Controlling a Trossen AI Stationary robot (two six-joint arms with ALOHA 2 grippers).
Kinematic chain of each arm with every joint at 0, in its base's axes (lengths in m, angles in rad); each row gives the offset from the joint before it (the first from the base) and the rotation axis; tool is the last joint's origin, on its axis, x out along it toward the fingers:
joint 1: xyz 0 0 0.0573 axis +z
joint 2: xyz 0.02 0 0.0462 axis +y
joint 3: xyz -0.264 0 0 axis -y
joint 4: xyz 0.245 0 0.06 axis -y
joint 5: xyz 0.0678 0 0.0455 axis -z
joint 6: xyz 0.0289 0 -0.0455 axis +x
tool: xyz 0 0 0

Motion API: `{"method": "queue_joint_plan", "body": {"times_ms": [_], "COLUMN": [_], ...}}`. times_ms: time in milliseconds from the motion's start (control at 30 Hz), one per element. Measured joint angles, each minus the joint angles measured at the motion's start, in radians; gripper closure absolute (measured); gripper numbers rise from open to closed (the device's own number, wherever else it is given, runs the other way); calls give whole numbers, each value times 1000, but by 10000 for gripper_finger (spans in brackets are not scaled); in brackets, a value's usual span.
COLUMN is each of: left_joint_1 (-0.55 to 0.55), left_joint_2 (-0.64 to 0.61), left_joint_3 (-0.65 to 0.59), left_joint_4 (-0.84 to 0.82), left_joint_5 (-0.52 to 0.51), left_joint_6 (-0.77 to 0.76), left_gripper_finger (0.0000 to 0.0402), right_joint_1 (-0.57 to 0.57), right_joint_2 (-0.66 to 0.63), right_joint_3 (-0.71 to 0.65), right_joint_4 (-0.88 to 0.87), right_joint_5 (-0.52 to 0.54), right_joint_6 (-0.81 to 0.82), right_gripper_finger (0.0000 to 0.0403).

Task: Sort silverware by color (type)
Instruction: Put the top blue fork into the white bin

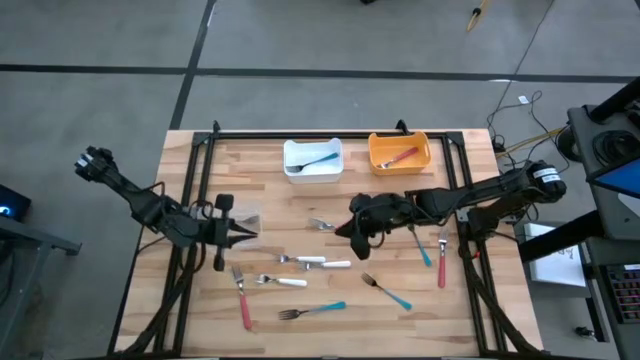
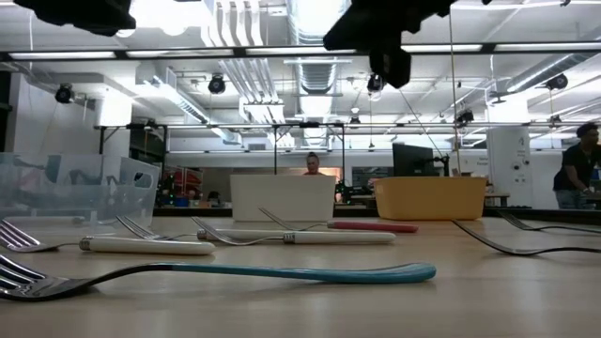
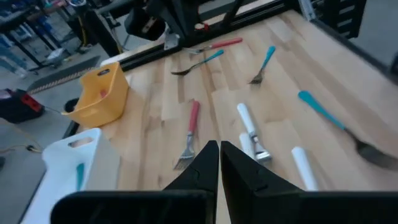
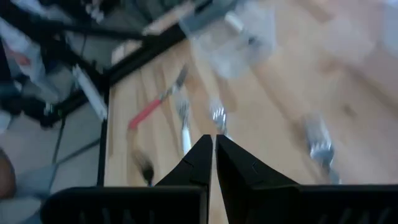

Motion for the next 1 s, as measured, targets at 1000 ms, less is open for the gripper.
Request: {"method": "queue_joint_plan", "body": {"times_ms": [1000], "left_joint_1": [1], "left_joint_2": [-113], "left_joint_3": [4], "left_joint_4": [38], "left_joint_5": [-84], "left_joint_6": [242], "left_gripper_finger": [402], "right_joint_1": [-158], "right_joint_2": [177], "right_joint_3": [178], "right_joint_4": [-397], "right_joint_5": [-122], "right_joint_6": [-20], "right_gripper_finger": [390]}}
